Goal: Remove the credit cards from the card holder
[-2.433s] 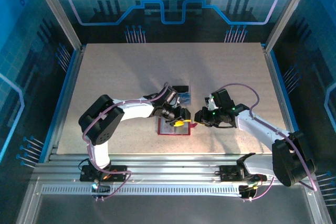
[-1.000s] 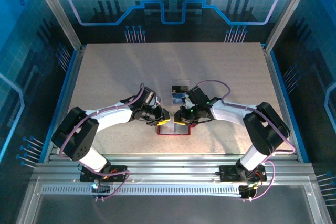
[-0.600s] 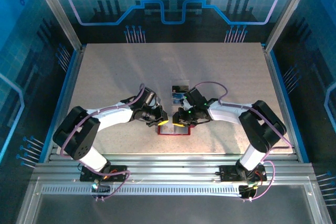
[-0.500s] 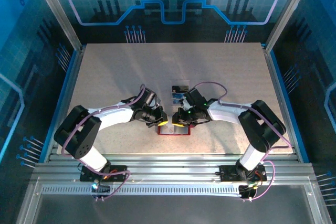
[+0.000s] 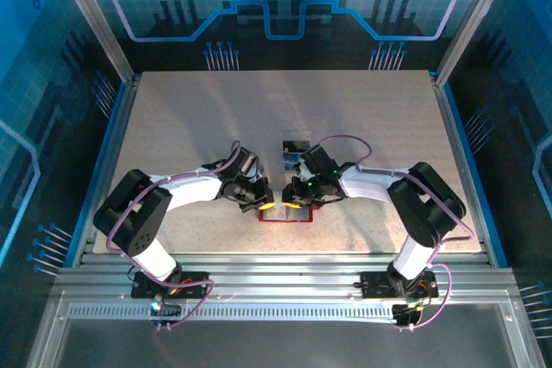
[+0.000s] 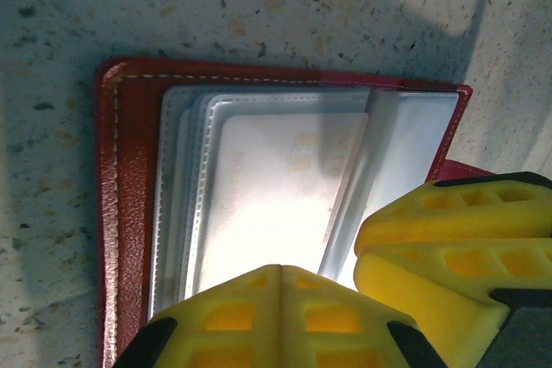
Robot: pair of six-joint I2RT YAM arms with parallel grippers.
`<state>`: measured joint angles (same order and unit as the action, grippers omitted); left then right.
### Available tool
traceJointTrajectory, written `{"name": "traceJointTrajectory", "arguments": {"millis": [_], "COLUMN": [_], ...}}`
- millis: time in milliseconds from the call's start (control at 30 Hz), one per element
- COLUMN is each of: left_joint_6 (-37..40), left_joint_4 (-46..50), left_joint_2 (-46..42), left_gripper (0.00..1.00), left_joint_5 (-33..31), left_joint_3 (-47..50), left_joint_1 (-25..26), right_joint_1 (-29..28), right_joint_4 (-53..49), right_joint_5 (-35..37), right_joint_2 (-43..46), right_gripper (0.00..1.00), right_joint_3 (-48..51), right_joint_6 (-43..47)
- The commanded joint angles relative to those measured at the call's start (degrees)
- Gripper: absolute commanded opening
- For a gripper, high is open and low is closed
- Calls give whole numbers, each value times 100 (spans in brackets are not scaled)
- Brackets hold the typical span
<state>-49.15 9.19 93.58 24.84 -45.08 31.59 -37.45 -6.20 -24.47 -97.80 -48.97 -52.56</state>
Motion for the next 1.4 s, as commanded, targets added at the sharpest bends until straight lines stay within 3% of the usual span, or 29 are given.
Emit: {"name": "traceJointTrajectory", "arguments": {"millis": [0,767,1167,1367], "left_joint_6": [163,186,201,204], "left_joint_4": [166,245,285,285], "left_joint_2": [105,125,110,125], "left_gripper": [2,1,1,1], "left_joint_5": [19,23,21,33], "left_joint_3": [75,36,1,-15], "left_joint_1": [-51,-49,-51,-47], "right_joint_1": [-76,-81,-85,-85], "right_joint_4": [104,180,-563,-445], "right_joint_5": [-74,-129,347,198], "right_joint_2": [-123,-301,-77,56], "right_gripper": [20,20,20,20], "right_joint_3": [2,35,-109,-237], "right_joint_6": [-69,-71,253,176]}}
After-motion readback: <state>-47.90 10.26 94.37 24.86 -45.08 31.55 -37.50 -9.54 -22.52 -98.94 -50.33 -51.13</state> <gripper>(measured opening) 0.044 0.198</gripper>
